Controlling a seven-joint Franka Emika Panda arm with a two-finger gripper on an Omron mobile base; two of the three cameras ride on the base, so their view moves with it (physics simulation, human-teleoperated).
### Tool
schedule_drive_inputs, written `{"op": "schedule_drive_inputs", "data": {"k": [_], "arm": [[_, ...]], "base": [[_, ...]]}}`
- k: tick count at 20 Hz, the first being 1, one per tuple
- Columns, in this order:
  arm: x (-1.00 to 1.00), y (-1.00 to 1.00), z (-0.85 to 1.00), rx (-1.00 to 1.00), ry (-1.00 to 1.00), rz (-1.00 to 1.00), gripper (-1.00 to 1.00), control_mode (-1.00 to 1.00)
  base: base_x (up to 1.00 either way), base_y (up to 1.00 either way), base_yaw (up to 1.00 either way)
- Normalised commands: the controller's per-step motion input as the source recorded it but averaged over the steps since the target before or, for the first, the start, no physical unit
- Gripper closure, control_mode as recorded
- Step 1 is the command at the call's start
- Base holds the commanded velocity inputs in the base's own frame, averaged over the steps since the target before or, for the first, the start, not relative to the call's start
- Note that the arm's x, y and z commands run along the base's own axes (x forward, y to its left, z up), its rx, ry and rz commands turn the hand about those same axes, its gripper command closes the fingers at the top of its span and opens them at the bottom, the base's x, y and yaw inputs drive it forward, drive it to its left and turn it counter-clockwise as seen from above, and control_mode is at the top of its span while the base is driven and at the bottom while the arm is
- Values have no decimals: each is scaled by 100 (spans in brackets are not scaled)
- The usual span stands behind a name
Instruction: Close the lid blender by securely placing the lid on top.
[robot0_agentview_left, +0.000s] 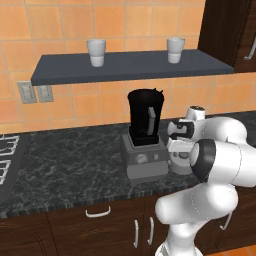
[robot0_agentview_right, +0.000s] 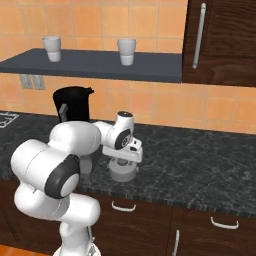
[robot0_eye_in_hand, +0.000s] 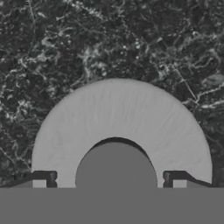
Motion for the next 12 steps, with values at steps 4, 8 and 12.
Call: {"op": "schedule_drive_inputs", "data": {"k": [4,8,12], "arm": [[-13,1,-36,0,-4,0,100,-100],[-34,8,-36,0,-2,0,100,-100],[-22,0,13,0,-3,0,100,-100]], "base": [[0,0,0],[0,0,0],[0,0,0]]}}
